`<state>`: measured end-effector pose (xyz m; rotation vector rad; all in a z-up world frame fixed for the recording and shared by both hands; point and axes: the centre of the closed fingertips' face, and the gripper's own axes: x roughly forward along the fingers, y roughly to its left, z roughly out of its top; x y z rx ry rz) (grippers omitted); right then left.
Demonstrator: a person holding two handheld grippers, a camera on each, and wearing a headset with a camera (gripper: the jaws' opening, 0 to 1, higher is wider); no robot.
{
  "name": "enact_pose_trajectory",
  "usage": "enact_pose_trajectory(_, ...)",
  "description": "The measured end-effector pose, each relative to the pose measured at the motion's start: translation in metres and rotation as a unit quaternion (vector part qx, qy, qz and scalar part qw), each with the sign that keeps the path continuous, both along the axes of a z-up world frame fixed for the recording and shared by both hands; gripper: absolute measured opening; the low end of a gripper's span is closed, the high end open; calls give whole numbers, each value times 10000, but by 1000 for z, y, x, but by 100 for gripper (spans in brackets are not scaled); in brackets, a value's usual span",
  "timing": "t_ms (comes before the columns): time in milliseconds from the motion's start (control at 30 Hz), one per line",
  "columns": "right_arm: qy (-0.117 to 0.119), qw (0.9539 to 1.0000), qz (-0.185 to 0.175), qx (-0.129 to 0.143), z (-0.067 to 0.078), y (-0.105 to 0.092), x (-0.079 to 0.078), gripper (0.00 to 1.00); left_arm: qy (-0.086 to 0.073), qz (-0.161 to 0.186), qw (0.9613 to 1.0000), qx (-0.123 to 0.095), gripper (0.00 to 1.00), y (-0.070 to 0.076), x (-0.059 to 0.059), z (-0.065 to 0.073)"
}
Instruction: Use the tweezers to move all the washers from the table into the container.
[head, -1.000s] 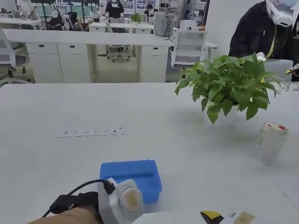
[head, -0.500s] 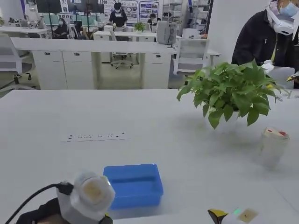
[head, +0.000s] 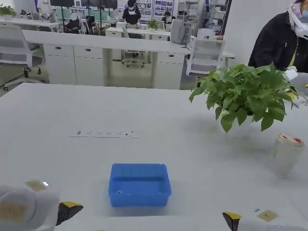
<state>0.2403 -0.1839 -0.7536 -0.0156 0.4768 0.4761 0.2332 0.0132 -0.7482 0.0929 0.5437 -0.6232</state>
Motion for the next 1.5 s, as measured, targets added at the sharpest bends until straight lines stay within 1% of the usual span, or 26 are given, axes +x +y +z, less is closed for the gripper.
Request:
enact_pose_trajectory(67,20,9999,-56,92,1,-2,1,90,-168,287,9994,123,60,13,-6,3)
enact_pose_trajectory(167,35,9997,-129,189,2,-4,1,90,-224,541,9983,54,63,21,-15,8)
enact_pose_trajectory(200,45,9997,-154,208,1,-5,2,90,-251,642,9976,51,63,24,-16,9)
enact_pose_trajectory(233,50,9996,-186,220,1,-6,2,91,-360,779,9962,111,66,29,-16,11)
enact_pose_trajectory(267,50,9994,-226,238,2,-8,2,91,-401,862,9953,166,69,33,-17,11)
enact_pose_trajectory(300,50,9994,-246,253,2,-8,3,92,-437,1007,9936,249,72,38,-17,11)
enact_pose_trajectory(333,49,9993,-259,261,2,-9,3,92,-487,1134,9919,287,75,43,-17,11)
enact_pose_trajectory(367,50,9993,-270,256,2,-9,3,92,-534,1142,9916,274,77,43,-18,12)
enact_pose_trajectory(433,60,9992,-313,240,1,-11,4,92,-552,1275,9899,288,78,47,-20,10)
enact_pose_trajectory(500,57,9991,-342,247,1,-12,4,93,-538,1287,9898,294,81,48,-21,6)
enact_pose_trajectory(533,56,9991,-348,247,1,-13,4,93,-493,1336,9892,345,82,50,-22,3)
enact_pose_trajectory(633,59,9991,-361,198,0,-13,4,94,-517,1418,9877,416,83,53,-22,-3)
enact_pose_trajectory(767,-3,9995,-293,-75,-2,-11,4,96,-581,1633,9839,437,91,59,-20,-6)
enact_pose_trajectory(833,-18,9994,-289,-161,-3,-10,4,98,-556,1703,9829,424,95,62,-20,-8)
enact_pose_trajectory(867,-28,9993,-268,-246,-4,-10,3,99,-546,1726,9826,413,95,63,-21,-9)
enact_pose_trajectory(967,-16,9992,-259,-296,-4,-11,3,99,-562,1811,9811,382,98,65,-21,-10)
enact_pose_trajectory(1033,21,9992,-300,-266,-5,-13,4,99,-604,1837,9804,368,99,66,-21,-9)
enact_pose_trajectory(1167,20,9990,-403,-198,-5,-17,5,99,-576,1888,9792,459,99,69,-21,-13)
enact_pose_trajectory(1233,19,9989,-417,-204,-5,-17,5,99,-609,1917,9785,463,99,70,-20,-13)
enact_pose_trajectory(1300,29,9989,-399,-231,-5,-17,5,99,-559,1932,9782,516,99,72,-19,-16)
enact_pose_trajectory(1367,40,9989,-372,-295,-6,-16,4,99,-558,1940,9781,498,99,73,-20,-16)
enact_pose_trajectory(1433,47,9989,-347,-307,-7,-15,4,99,-590,2002,9767,492,97,75,-20,-14)
enact_pose_trajectory(1500,65,9990,-337,-302,-8,-15,4,99,-622,2048,9752,555,96,78,-19,-13)
